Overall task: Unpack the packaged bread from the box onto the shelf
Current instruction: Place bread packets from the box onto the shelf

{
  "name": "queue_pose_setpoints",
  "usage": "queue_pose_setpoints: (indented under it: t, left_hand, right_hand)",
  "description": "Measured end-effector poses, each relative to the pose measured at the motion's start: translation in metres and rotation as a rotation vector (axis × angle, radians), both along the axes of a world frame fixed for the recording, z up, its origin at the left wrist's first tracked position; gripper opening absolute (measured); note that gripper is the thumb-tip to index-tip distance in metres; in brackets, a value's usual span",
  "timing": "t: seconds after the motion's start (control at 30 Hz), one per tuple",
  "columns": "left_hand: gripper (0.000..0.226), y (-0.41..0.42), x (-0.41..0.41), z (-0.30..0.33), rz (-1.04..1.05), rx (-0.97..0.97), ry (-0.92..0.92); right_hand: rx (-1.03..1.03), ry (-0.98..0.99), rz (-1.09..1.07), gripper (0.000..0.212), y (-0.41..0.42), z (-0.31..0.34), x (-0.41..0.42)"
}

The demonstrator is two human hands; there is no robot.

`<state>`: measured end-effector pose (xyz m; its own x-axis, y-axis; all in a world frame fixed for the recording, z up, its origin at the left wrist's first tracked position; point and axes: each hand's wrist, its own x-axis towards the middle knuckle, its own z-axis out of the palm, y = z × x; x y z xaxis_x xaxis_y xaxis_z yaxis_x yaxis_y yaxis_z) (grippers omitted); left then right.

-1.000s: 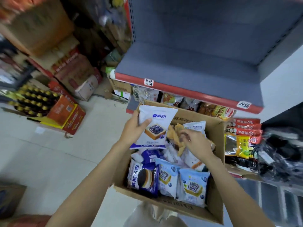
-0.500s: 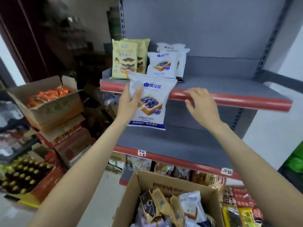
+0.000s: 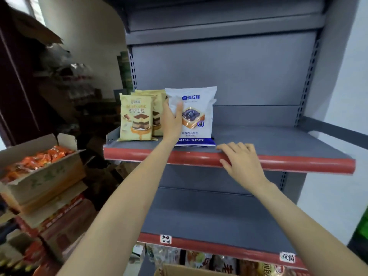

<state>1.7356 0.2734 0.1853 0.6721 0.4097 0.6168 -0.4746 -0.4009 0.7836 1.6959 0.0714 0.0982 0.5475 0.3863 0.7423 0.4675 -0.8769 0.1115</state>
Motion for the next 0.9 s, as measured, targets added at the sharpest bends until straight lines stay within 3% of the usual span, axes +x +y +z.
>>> queue_pose_setpoints:
  t: [0.1,0.2,0.43,0.6,0.8,0.9]
  left_hand:
    - [0.057,0.001,0.015,-0.008,0.034,0.045,0.05]
    - [0.061,0.002,0.017,-0.012,-0.021,0.133,0.123]
    - [0.127,0.021,-0.002,-0.012,-0.245,0.432,0.328]
    - [0.123,0.037,0.006,-0.01,-0.108,0.544,0.276]
    - [0.115,0.041,0.003,-0.023,-0.016,0.482,0.333]
    - [0.098,0.036,-0.016,-0.032,0.067,0.456,0.303]
  right_hand:
    - [0.018,0.064,0.029,0.021,0.0,0.01,0.0]
    - [0.06,0.167,0.048,0.028,0.003,0.022,0.003]
    - [0.078,0.246,0.046,0.043,0.011,0.022,0.006]
    - [0.023,0.245,0.009,0.04,0.016,0.023,0.005]
    - [0.025,0.263,0.002,0.04,0.011,0.013,-0.001]
    - [0.048,0.162,0.01,0.037,0.009,0.005,-0.007]
